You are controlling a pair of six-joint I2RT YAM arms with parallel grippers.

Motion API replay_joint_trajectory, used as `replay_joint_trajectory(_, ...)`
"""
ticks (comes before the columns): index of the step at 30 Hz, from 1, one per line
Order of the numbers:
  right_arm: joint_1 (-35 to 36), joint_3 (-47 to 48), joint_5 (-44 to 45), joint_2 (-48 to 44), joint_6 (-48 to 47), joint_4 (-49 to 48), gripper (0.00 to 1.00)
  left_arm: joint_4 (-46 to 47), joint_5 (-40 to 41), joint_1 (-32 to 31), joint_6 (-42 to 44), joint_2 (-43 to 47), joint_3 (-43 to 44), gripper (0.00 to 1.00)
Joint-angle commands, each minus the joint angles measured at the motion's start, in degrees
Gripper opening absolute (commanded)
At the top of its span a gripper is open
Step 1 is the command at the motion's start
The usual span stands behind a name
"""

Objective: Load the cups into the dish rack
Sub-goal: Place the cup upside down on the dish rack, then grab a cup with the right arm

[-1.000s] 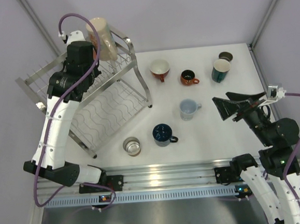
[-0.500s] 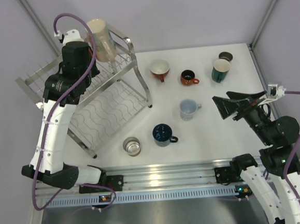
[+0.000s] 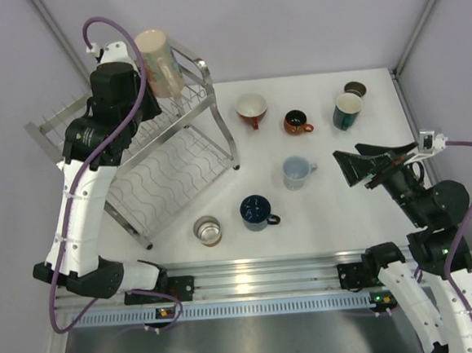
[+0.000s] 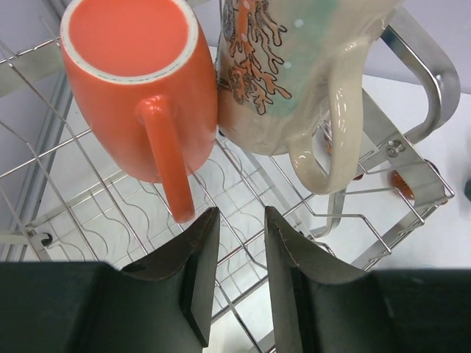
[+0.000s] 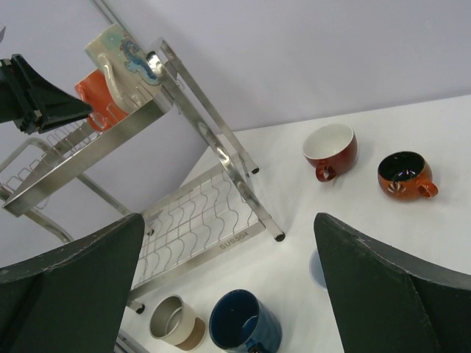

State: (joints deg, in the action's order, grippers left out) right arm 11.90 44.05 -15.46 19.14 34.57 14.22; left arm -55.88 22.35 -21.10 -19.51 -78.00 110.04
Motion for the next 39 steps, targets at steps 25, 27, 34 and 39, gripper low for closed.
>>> replay_joint_trajectory(25, 0.9, 7.1, 13.2, 12.8, 1.7, 11.4, 0.99, 17.0, -34.8, -13.4, 7.0, -0.4, 0.5, 0.51)
replay_joint_trajectory(27, 0.9, 7.6, 14.9, 14.9, 1.0, 11.0, 0.99, 17.0, -33.3, -16.4, 7.3, 0.0, -1.5, 0.52)
replay_joint_trajectory(34, 0.6, 13.9, 28.0, 26.0, -3.0, 9.5, 1.0, 19.1, -34.9, -24.8, 6.1, 1.9, -11.3, 0.51)
replay_joint_trajectory(39, -2.8, 17.1, 30.1, 34.7, -3.7, 5.5, 0.99, 21.3, -35.7, -26.0, 5.5, 5.4, -19.2, 0.52)
